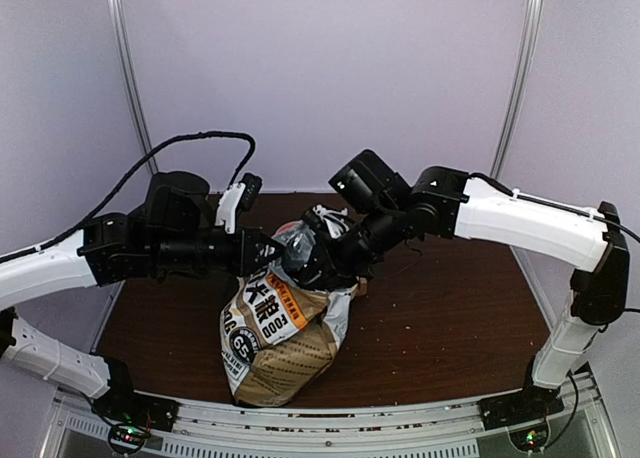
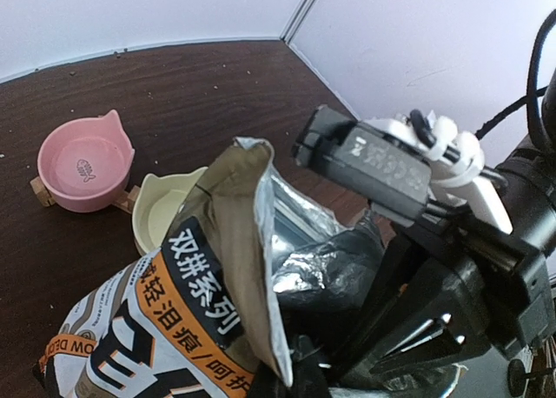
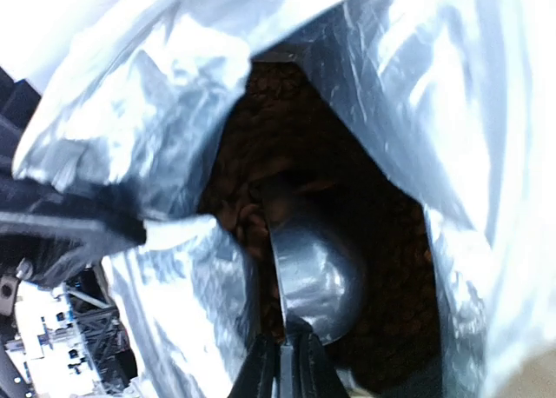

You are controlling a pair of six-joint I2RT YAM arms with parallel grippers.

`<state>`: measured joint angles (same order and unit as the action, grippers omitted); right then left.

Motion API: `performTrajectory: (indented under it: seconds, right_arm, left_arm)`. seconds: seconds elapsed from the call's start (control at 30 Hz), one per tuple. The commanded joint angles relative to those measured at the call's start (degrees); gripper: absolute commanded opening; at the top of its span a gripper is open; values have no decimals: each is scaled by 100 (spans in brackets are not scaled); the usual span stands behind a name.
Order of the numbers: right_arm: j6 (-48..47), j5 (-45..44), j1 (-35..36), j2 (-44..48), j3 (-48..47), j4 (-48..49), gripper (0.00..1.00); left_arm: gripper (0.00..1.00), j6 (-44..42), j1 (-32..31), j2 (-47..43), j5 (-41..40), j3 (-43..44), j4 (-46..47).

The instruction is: Serve the pet food

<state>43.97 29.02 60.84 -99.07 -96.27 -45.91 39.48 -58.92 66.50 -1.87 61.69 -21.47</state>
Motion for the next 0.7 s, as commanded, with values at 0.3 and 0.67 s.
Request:
performTrajectory:
  seconds: [0.3,0.67]
  right_arm:
    - [2108,549,-389,1674,1712,2275,0]
    - [3026,-274,-416,2282,2669,3140,0]
  left_arm:
    - [0,-111,47,-654,-166,53,240]
    - [0,-209,47,-942,58,78,146]
